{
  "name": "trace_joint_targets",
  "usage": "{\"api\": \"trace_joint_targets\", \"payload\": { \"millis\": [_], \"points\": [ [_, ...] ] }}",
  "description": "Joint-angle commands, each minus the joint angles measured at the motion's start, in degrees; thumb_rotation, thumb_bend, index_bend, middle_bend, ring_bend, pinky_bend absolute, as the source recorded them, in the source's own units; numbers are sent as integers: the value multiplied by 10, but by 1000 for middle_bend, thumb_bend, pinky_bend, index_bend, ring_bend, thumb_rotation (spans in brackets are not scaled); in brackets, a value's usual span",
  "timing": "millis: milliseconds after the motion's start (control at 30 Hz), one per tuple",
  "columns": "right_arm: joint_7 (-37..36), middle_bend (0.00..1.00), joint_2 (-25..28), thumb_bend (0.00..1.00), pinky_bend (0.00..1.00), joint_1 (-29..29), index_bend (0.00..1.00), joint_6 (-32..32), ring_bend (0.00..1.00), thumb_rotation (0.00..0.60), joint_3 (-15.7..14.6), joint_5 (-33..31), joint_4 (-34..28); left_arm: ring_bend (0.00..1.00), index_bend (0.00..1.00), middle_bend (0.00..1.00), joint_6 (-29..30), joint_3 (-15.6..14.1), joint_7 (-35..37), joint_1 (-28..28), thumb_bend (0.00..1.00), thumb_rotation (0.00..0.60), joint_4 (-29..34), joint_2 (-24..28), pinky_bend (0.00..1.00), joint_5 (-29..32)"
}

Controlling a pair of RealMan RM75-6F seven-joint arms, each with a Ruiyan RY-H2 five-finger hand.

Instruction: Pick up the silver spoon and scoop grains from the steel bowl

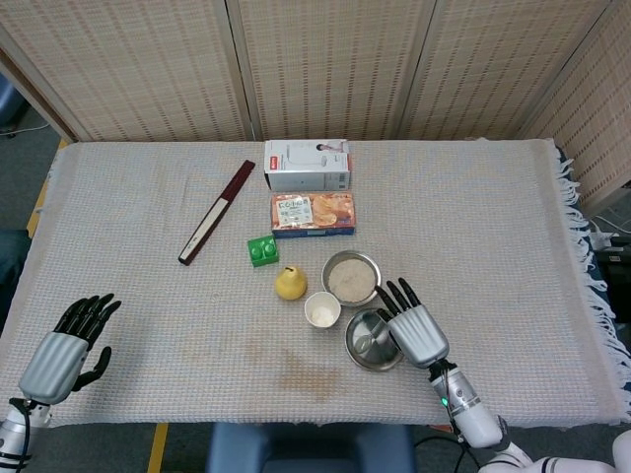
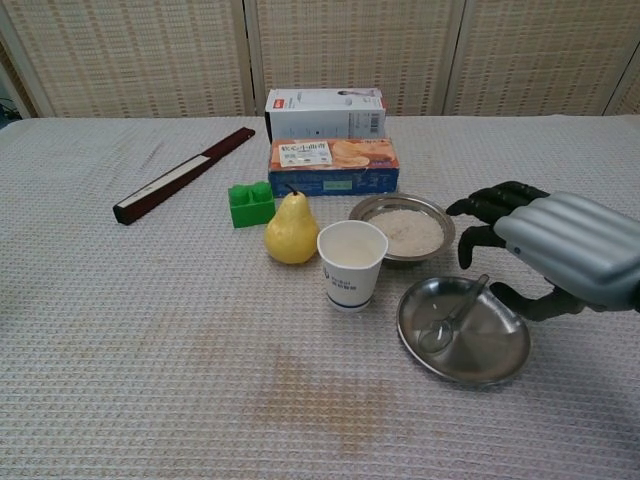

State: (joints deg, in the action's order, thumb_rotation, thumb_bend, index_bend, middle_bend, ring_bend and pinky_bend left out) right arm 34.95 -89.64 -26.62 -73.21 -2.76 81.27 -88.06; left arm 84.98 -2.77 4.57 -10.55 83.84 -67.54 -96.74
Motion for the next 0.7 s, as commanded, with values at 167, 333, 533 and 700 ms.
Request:
{"api": "trace_joint_targets", "payload": {
  "millis": [167,333,533,700],
  "points": [
    [-9,38,50,299,0,98,198,-147,0,600,-35,60,-33,0,0,0,8,5,2,3,543,600,-1,-1,79,5],
    [-66,1,67,245,0,184,131,-260,0,600,-42,53,5,0,0,0,15,8,18,5,466,600,-1,3,80,7],
    [-99,0,118,240,0,210,110,-260,0,600,-21,23,-15,0,0,0,19,12,10,8,455,600,-1,2,81,14],
    [-110,0,135,240,0,217,110,-258,0,600,-4,22,-31,0,0,0,14,15,4,9,456,600,3,3,81,22]
  ]
}}
